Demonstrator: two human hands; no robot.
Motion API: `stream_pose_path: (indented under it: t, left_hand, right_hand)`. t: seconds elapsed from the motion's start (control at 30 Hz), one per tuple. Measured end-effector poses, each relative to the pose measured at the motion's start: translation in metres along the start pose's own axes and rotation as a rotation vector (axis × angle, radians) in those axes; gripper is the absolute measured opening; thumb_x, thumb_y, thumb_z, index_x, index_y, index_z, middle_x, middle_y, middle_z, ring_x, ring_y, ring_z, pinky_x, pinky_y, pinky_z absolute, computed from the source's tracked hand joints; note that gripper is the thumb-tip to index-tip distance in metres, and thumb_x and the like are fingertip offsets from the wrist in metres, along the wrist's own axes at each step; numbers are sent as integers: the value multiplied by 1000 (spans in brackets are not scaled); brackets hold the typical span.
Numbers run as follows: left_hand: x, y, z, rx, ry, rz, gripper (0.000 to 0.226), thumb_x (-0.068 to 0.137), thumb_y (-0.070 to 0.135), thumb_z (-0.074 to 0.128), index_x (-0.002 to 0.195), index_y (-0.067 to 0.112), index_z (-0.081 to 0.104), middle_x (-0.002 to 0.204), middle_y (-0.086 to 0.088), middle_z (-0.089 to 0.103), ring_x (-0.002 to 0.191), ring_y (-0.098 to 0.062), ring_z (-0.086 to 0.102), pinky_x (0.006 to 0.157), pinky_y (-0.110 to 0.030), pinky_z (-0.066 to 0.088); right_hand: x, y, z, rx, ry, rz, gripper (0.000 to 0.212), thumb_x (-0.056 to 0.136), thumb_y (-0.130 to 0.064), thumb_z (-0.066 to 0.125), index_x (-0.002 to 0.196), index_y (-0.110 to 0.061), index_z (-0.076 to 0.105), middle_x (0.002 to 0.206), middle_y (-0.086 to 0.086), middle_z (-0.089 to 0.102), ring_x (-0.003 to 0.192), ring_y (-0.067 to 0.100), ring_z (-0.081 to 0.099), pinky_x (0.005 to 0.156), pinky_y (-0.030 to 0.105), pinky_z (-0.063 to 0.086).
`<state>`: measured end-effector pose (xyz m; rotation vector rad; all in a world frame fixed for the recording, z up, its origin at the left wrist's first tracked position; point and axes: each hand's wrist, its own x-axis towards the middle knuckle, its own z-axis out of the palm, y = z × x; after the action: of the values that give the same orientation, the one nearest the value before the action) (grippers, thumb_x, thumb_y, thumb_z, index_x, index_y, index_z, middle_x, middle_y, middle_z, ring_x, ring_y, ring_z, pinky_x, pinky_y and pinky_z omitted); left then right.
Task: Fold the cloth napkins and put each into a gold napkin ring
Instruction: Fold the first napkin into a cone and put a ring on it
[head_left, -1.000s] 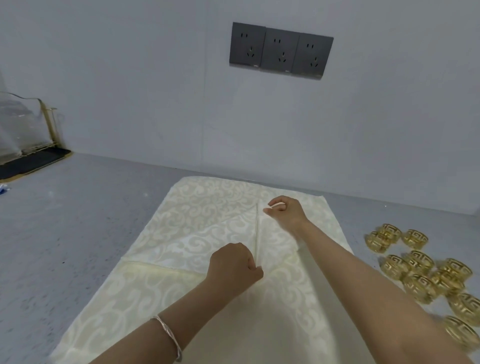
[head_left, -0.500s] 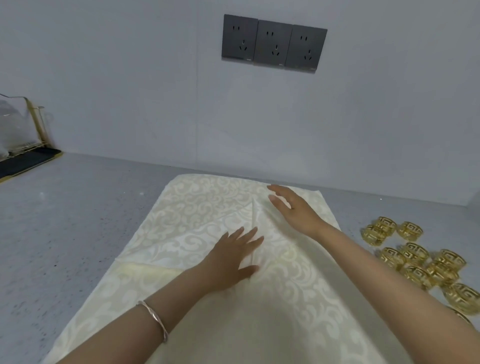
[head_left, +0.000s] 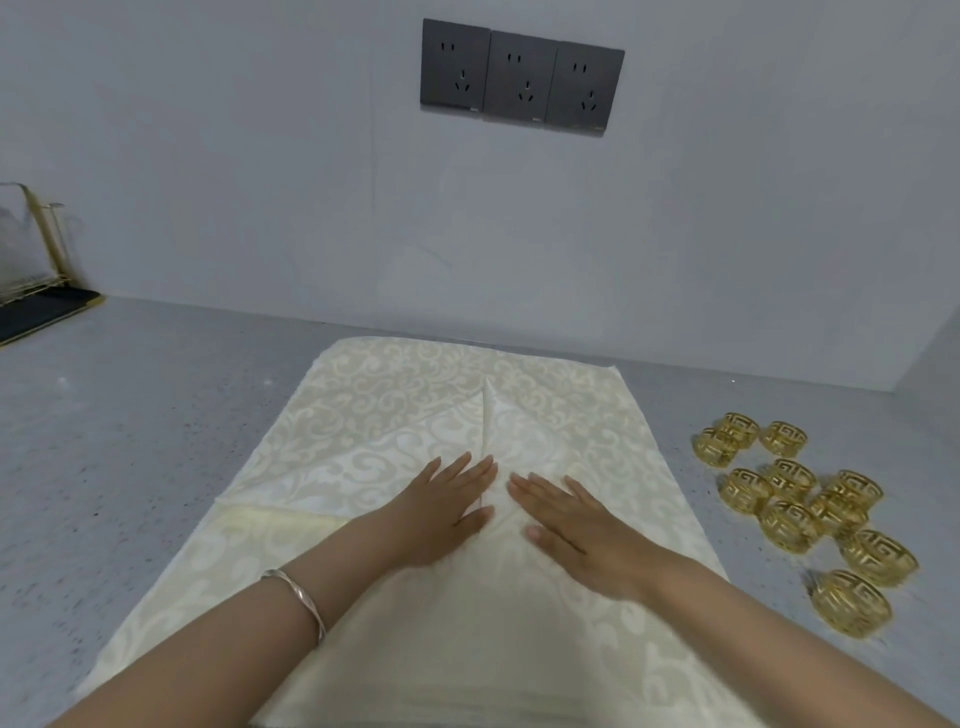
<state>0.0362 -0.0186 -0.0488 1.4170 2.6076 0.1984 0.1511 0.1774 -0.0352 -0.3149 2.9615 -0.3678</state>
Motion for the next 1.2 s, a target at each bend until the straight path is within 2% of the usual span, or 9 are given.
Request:
stream_pose_path:
  t: [0.37, 0.47, 0.57, 0.67, 0.73, 0.8, 0.93, 1.07, 1.2]
  left_hand:
    - [-1, -3, 6, -54, 57, 6, 56, 103, 43, 21, 153, 26, 1, 159, 14, -5, 145, -4, -11, 117, -26, -10]
    - [-5, -3, -1, -409, 95, -51, 56, 101, 42, 35, 152, 34, 12, 158, 17, 5, 146, -3, -3, 118, -26, -2]
    - [-8, -4, -14, -939, 157, -113, 46, 103, 25, 39, 148, 28, 30, 152, 13, 26, 140, -5, 22, 112, -23, 19]
    - [-7, -2, -19, -1054, 192, -177, 39, 102, 16, 36, 139, 23, 45, 145, 9, 42, 129, -6, 40, 108, -24, 30]
    - [-5, -2, -19, -1026, 176, -200, 37, 102, 17, 35, 137, 21, 48, 143, 7, 46, 129, -8, 42, 109, -24, 30]
    - [-6, -3, -22, -926, 130, -183, 36, 103, 20, 34, 135, 20, 50, 141, 8, 46, 131, -9, 41, 108, -22, 29]
    - [-14, -15, -34, -751, 38, -102, 31, 101, 22, 42, 126, 27, 58, 133, 13, 54, 126, -4, 47, 104, -17, 33]
    - [-26, -34, -37, -334, 7, -13, 75, 82, -16, 32, 126, 38, 58, 142, 15, 46, 139, -2, 28, 108, -14, 26]
    - [-38, -34, -41, -184, 8, 50, 72, 82, -13, 40, 126, 41, 57, 141, 22, 46, 142, 2, 18, 112, -17, 21]
  right_hand:
    - [11, 41, -12, -65, 90, 191, 58, 101, -46, 15, 152, -21, 4, 159, -8, 0, 142, -2, -9, 112, 18, -15]
    - [8, 11, -5, -17, 263, 46, 55, 99, -45, 32, 149, -22, 28, 153, -9, 30, 141, 1, 21, 113, 15, -9]
    - [11, -24, 2, 42, 328, -119, 44, 93, -37, 55, 136, -29, 48, 138, -16, 50, 126, -3, 43, 117, 22, 6]
    - [24, -43, 10, -90, 426, -221, 25, 89, -29, 55, 110, -30, 68, 117, -16, 65, 104, 0, 59, 112, 30, 27]
    - [32, -45, 15, -224, 483, -254, 27, 84, -28, 46, 87, -30, 73, 94, -16, 70, 78, 4, 65, 97, 31, 45]
    - [32, -41, 18, -289, 512, -281, 24, 82, -26, 49, 80, -28, 73, 84, -16, 70, 67, 6, 64, 95, 28, 41]
    - [3, -16, 10, -243, 592, -262, 17, 83, -24, 57, 82, -23, 74, 90, -13, 71, 81, 1, 64, 102, 24, 31]
    - [-42, 19, 9, 68, 613, -44, 14, 81, -15, 72, 89, -26, 75, 102, -17, 68, 98, -7, 56, 102, 25, 40]
    - [-58, 26, 14, 68, 581, 2, 16, 82, -17, 72, 93, -28, 74, 110, -17, 66, 104, -6, 52, 97, 25, 42]
